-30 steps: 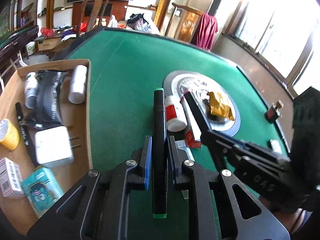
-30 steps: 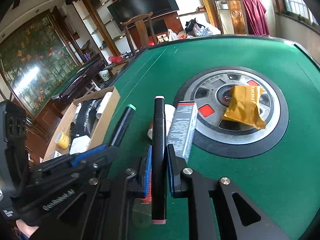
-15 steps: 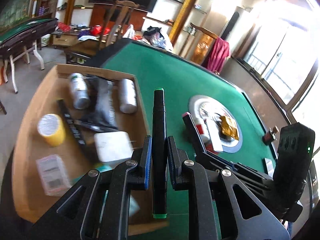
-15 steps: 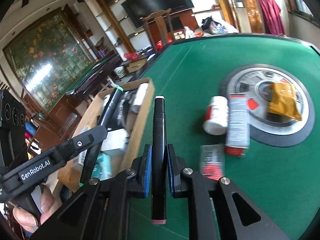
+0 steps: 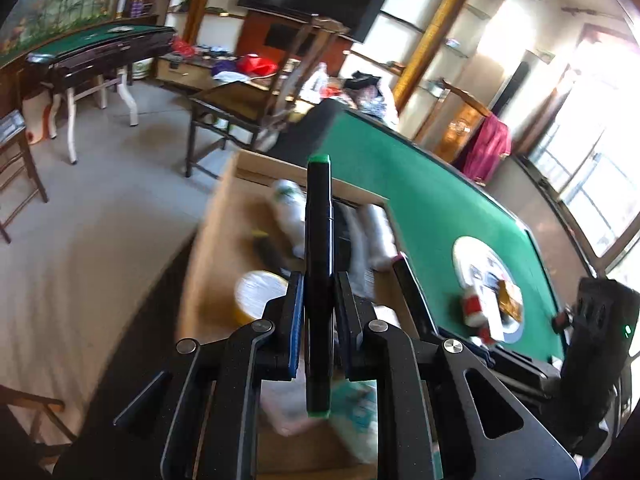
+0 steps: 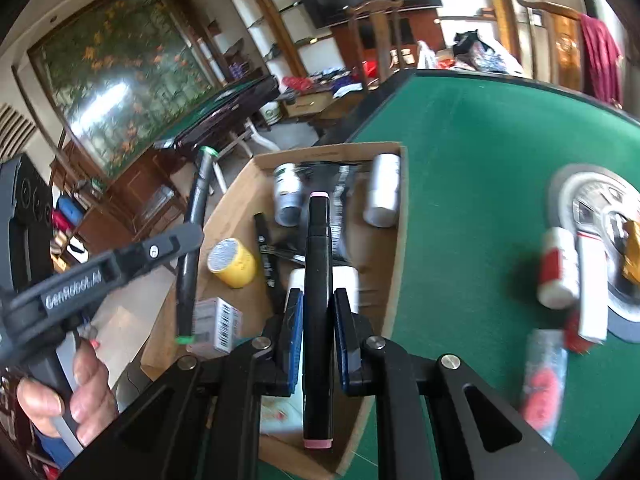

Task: Organize objects
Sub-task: 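Carry both markers over the cardboard box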

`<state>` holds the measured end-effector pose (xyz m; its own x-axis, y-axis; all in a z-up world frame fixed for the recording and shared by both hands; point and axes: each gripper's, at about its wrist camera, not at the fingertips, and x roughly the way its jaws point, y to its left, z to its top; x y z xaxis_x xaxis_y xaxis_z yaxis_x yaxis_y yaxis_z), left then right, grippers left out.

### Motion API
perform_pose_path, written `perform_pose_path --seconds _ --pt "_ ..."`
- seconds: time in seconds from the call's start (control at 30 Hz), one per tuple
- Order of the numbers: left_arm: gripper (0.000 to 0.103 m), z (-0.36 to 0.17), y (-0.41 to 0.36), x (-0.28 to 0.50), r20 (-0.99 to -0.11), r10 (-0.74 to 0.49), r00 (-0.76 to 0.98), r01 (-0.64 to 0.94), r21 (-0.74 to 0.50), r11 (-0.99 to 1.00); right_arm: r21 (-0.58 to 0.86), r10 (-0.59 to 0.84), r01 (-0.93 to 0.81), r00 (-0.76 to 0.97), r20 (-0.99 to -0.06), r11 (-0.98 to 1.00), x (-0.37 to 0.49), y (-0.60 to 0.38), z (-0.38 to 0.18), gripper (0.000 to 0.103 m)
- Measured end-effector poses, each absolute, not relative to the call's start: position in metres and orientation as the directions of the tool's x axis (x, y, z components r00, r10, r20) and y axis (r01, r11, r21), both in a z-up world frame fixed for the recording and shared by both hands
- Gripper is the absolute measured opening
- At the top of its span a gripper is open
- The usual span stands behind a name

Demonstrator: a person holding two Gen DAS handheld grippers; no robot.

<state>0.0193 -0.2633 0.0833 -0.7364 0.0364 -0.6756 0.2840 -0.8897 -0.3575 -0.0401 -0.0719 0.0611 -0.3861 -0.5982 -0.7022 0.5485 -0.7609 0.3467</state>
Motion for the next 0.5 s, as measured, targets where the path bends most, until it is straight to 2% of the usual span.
perform_pose_path --seconds 0.3,0.5 --pt "0.014 0.056 -0.311 -0.021 -0.758 0.053 -0.65 0.341 -0.353 -0.871 0.333 -0.577 0.566 -0.33 -0.747 -0.754 -0.057 -0.128 0.049 0.013" --pt "0.014 0.045 -0.318 -0.034 -0.774 0.073 -0.629 0.344 -0.361 -0.867 0.324 -0.555 0.552 -0.324 -0.766 -0.768 -0.066 -0.145 0.038 0.013"
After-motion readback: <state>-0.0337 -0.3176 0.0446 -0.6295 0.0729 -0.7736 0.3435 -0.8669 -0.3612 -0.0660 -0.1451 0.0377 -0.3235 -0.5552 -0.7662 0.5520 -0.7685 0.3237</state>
